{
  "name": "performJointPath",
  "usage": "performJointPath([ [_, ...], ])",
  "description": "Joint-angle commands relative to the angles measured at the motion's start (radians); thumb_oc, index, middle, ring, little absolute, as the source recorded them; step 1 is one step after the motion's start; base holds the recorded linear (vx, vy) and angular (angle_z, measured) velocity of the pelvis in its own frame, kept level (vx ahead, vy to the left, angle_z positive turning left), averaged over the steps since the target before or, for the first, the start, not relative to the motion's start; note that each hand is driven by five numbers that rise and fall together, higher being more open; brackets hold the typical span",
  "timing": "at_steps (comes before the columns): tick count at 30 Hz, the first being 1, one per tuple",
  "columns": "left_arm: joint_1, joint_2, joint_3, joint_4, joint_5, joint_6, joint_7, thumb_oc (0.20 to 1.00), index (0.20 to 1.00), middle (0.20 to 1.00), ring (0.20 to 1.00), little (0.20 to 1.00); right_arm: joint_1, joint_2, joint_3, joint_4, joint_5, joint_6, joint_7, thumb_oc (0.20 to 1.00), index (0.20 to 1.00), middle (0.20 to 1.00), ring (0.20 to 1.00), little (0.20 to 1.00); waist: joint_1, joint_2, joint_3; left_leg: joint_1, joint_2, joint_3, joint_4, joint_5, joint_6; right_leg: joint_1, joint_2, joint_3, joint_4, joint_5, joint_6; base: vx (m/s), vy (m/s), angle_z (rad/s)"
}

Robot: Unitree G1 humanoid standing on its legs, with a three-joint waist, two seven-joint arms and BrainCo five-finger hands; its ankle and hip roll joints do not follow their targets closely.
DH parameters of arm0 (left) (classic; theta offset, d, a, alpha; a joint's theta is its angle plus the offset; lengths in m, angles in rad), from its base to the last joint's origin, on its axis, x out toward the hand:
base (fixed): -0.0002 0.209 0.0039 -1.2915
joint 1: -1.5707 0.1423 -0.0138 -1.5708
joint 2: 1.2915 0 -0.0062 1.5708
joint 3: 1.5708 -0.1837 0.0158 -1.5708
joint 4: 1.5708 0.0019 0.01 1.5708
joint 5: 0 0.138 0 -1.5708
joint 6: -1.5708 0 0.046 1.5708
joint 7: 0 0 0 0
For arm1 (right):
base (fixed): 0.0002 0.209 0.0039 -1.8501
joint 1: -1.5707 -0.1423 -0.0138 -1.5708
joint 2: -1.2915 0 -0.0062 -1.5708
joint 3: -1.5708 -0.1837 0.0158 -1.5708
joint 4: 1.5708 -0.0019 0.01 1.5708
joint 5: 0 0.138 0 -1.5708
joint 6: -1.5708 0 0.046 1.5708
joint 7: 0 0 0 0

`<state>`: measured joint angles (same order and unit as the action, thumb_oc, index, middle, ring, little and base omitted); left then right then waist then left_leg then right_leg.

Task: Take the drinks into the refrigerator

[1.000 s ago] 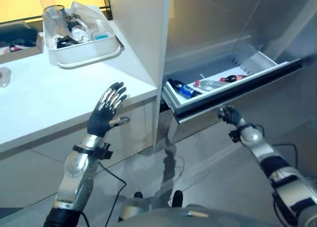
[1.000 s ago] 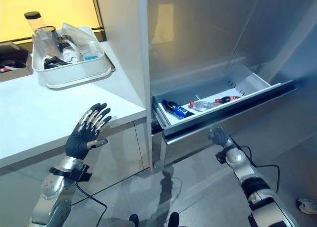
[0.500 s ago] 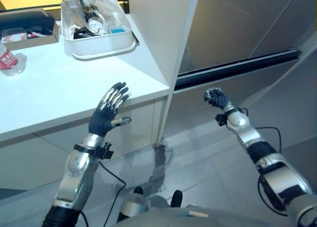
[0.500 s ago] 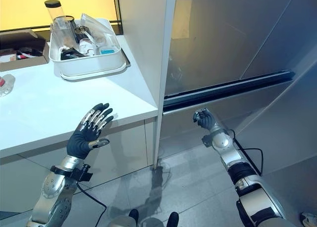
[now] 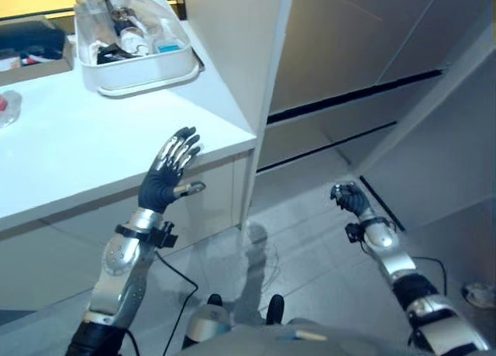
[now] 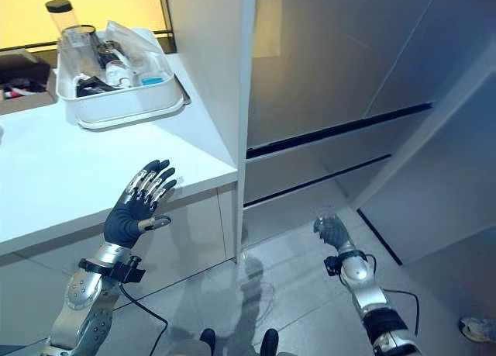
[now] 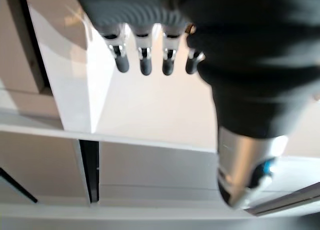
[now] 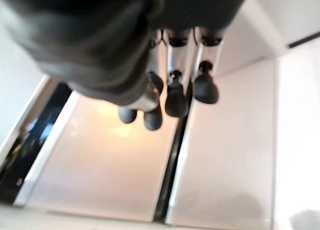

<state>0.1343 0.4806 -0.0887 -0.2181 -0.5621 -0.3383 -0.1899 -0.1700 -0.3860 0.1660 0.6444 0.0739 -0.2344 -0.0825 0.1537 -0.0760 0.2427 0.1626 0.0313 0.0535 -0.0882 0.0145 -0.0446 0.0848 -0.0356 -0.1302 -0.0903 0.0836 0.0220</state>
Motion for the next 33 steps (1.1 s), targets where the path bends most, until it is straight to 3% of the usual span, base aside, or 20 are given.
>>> performJointPath([
  [1,-0.024,0.001,0.007,-0.06,-0.026,-0.047,-0.035,1.0,1.0,1.0,1.0,1.0,-0.01,-0.024,-0.036,-0.081,0.055,-0.082,-0.016,0.2,0.2,0.2,0.2,0.2,-0.027,0.004,-0.04,0.008,-0.014,-0.011,0.002,-0.069,0.027,-0.027,-0.056,0.005,0.132,-0.058,0.093,0.0,0.0,0.0],
  [9,-0.068,0.117,-0.056,-0.06,-0.144,0.012,-0.205,1.0,1.0,1.0,1.0,1.0,0.078,-0.018,-0.059,-0.092,0.06,-0.08,0.031,0.2,0.2,0.2,0.2,0.2,-0.073,0.013,-0.047,0.017,-0.01,0.015,0.001,-0.073,0.022,-0.034,-0.051,0.029,0.132,-0.053,0.095,-0.01,0.011,-0.09],
  [15,-0.132,0.186,-0.211,0.045,-0.231,0.089,-0.32,1.0,1.0,1.0,1.0,1.0,0.096,-0.027,-0.05,-0.102,0.055,-0.081,0.053,0.2,0.2,0.2,0.2,0.2,-0.114,0.016,-0.047,0.021,-0.011,0.041,0.001,-0.074,0.023,-0.047,-0.046,0.058,0.133,-0.042,0.1,-0.02,0.005,-0.15],
  [23,-0.17,0.239,-0.328,0.123,-0.288,0.155,-0.405,1.0,1.0,1.0,1.0,1.0,0.088,-0.036,-0.002,-0.103,0.047,-0.08,0.08,0.216,0.216,0.216,0.216,0.216,-0.134,0.018,-0.048,0.024,-0.011,0.068,0.001,-0.077,0.026,-0.064,-0.041,0.091,0.137,-0.033,0.106,-0.01,0.007,-0.16],
  [24,-0.169,0.239,-0.334,0.138,-0.282,0.155,-0.405,1.0,1.0,1.0,1.0,1.0,0.09,-0.037,0.001,-0.105,0.049,-0.079,0.084,0.504,0.504,0.504,0.504,0.504,-0.136,0.018,-0.048,0.024,-0.011,0.07,0.001,-0.077,0.026,-0.065,-0.04,0.092,0.137,-0.032,0.107,-0.01,0.008,-0.18],
  [25,-0.169,0.239,-0.34,0.156,-0.276,0.156,-0.406,1.0,1.0,1.0,1.0,1.0,0.091,-0.036,0.005,-0.106,0.053,-0.079,0.089,1.0,1.0,1.0,1.0,1.0,-0.138,0.018,-0.047,0.025,-0.011,0.073,0.001,-0.077,0.027,-0.068,-0.04,0.095,0.138,-0.03,0.108,-0.01,0.005,-0.12],
  [33,-0.142,0.223,-0.323,0.278,-0.145,0.109,-0.364,1.0,1.0,1.0,1.0,1.0,0.131,-0.027,0.042,-0.064,0.038,-0.067,0.115,1.0,1.0,1.0,1.0,1.0,-0.144,0.017,-0.046,0.025,-0.012,0.086,0.001,-0.079,0.029,-0.078,-0.038,0.11,0.142,-0.027,0.11,-0.01,0.007,-0.05],
])
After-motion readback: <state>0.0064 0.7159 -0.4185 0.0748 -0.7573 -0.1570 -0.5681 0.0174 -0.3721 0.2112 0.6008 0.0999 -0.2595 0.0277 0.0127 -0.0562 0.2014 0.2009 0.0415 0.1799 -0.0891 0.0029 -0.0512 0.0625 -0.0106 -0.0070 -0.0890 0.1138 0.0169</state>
